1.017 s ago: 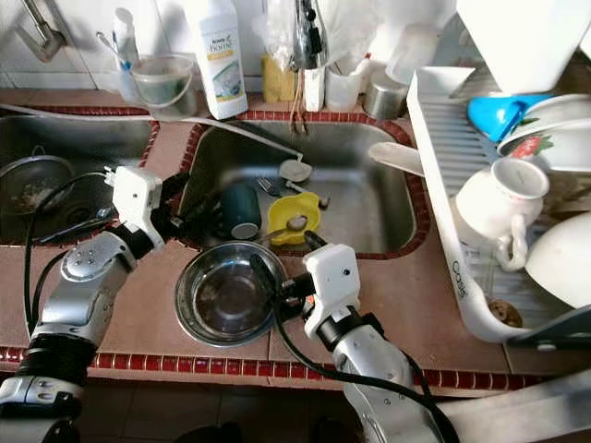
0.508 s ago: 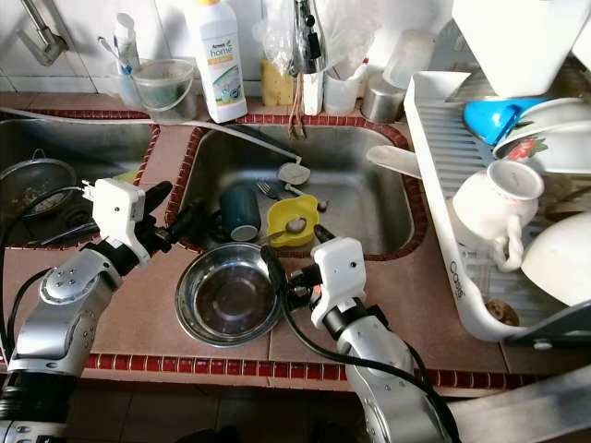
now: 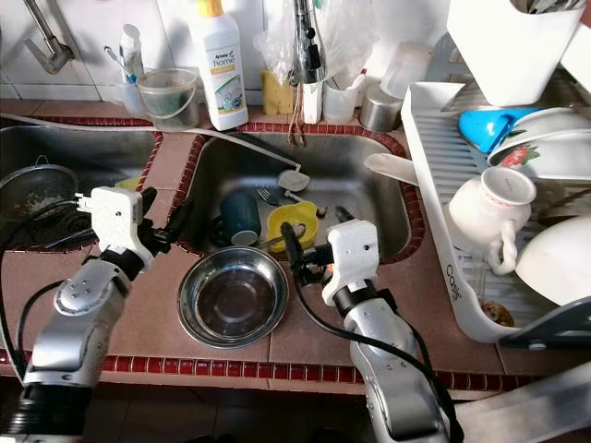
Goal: Kitchen organization
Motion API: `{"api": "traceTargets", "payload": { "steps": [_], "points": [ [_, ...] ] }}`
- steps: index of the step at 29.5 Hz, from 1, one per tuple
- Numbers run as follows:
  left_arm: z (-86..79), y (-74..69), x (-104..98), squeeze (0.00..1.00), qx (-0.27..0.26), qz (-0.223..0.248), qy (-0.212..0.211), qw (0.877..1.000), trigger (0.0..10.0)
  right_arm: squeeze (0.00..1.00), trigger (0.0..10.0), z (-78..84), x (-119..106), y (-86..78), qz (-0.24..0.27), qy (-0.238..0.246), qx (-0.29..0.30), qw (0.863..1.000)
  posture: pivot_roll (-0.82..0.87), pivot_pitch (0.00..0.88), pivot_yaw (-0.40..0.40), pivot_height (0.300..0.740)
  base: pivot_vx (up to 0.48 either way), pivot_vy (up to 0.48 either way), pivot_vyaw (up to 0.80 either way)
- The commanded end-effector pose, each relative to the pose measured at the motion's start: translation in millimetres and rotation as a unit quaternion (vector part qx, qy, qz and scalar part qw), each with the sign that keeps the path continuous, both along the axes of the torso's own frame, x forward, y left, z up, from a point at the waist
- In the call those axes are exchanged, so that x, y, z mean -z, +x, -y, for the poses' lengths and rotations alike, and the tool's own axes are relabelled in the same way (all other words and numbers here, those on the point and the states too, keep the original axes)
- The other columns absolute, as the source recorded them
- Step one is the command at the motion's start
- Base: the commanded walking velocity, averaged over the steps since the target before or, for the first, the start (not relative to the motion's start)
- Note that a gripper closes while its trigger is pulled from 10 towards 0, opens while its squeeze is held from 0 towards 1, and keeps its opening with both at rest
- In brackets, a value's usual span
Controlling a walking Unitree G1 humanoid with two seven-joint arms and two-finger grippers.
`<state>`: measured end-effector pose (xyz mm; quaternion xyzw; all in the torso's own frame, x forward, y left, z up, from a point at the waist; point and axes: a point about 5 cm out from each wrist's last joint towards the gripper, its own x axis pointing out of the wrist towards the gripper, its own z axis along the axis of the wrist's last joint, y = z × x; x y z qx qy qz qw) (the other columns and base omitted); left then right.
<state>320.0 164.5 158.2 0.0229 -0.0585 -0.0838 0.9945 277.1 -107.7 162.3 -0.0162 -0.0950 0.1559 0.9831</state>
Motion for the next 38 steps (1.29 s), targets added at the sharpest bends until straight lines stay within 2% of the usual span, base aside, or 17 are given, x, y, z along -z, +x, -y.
{"api": "traceTargets", "payload": {
  "steps": [1, 4, 11, 14, 22, 26, 31, 38],
  "points": [
    [-5.9, -2.0, -1, 0.0, -0.033, 0.005, 0.006, 0.999, 10.0, 0.0, 10.0, 2.0, 1, 0.7, 0.003, 0.0, 0.01, 1.0, -0.13, 0.099, 0.022, 0.74, 0.0, 0.0, 0.0],
    [-1.2, -5.2, -2, 0.0, -0.053, 0.015, 0.024, 0.998, 10.0, 0.0, 10.0, 4.5, 1, 2.0, 0.012, -0.01, 0.03, 0.999, -0.13, 0.093, 0.018, 0.74, 0.0, 0.0, 0.0],
    [5.3, -9.6, -3, 0.0, -0.064, 0.02, 0.015, 0.998, 10.0, 0.0, 10.0, 9.9, 3, 7.0, 0.015, -0.017, 0.052, 0.998, -0.13, 0.085, 0.005, 0.74, 0.0, 0.0, 0.0],
    [17.4, -20.2, 4, 0.0, -0.042, 0.012, 0.003, 0.999, 10.0, 0.0, 10.0, 7.0, 5, 8.2, 0.008, -0.006, 0.038, 0.999, -0.12, 0.08, -0.004, 0.74, 0.0, 0.0, 0.0],
    [26.5, -36.8, 14, 0.0, -0.033, -0.004, -0.002, 0.999, 10.0, 0.0, 10.0, -0.8, 8, 8.6, -0.005, 0.005, -0.001, 1.0, -0.11, 0.075, -0.024, 0.74, 0.0, 0.0, 0.0],
    [27.2, -39.1, 15, 0.0, -0.034, -0.007, -0.002, 0.999, 10.0, 0.0, 10.0, -2.7, 9, 8.1, -0.008, 0.005, -0.01, 1.0, -0.1, 0.076, -0.03, 0.74, 0.0, 0.0, 0.0],
    [24.7, -44.9, 12, 0.0, -0.039, -0.006, -0.001, 0.999, 10.0, 0.0, 10.0, -9.0, 16, 4.3, -0.025, 0.003, -0.053, 0.998, -0.09, 0.08, -0.051, 0.74, 0.0, 0.0, 0.0],
    [21.1, -50.0, 8, 0.0, -0.015, 0.004, 0.021, 1.0, 10.0, 0.0, 10.0, -13.7, 22, -1.0, -0.041, 0.001, -0.081, 0.996, -0.08, 0.09, -0.06, 0.74, 0.0, 0.0, 0.0]
  ]
}}
